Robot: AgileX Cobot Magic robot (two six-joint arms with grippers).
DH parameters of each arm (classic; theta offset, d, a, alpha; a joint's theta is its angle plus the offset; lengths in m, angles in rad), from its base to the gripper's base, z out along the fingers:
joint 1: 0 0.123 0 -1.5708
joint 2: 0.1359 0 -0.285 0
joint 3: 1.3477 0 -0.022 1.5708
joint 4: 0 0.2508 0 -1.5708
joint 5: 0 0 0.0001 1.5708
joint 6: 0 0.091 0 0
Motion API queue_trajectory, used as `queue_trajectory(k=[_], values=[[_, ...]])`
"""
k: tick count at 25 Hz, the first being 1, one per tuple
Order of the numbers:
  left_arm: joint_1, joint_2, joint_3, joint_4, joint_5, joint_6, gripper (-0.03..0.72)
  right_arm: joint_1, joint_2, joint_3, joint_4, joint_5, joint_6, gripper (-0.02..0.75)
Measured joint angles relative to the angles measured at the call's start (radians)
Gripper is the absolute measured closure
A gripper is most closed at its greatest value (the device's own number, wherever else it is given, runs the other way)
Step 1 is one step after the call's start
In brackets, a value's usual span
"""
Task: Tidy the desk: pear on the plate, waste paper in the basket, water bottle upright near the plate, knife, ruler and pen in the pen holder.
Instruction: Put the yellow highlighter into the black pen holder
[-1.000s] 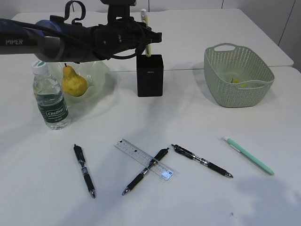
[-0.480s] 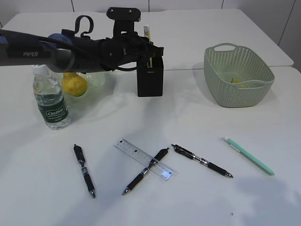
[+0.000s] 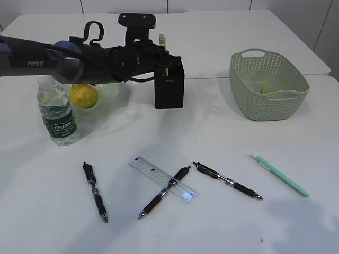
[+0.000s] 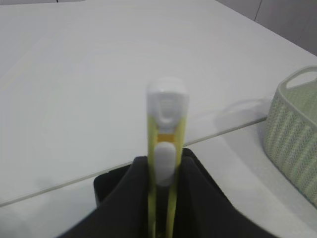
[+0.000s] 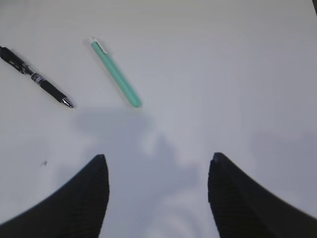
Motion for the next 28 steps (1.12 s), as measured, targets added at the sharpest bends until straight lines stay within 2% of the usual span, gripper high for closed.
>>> queue_trajectory(k=[14,17,20,23,28], values=[[0.004,0.015,-0.001,-0.003,0.038,0.000,0.570,0.000,0.000,0.000,-0.004,-0.020,0.000,0.242],[0.004,0.015,-0.001,-0.007,0.038,0.000,0.522,0.000,0.000,0.000,-0.004,-0.021,0.000,0.242],[0.004,0.015,-0.001,-0.016,0.038,0.000,0.412,0.000,0.000,0.000,-0.004,-0.021,0.000,0.242],[0.004,0.015,-0.001,-0.019,0.038,0.000,0.335,0.000,0.000,0.000,-0.004,-0.021,0.000,0.242],[0.004,0.013,-0.001,-0.019,0.041,0.000,0.308,0.000,0.000,0.000,-0.004,-0.021,0.000,0.242]])
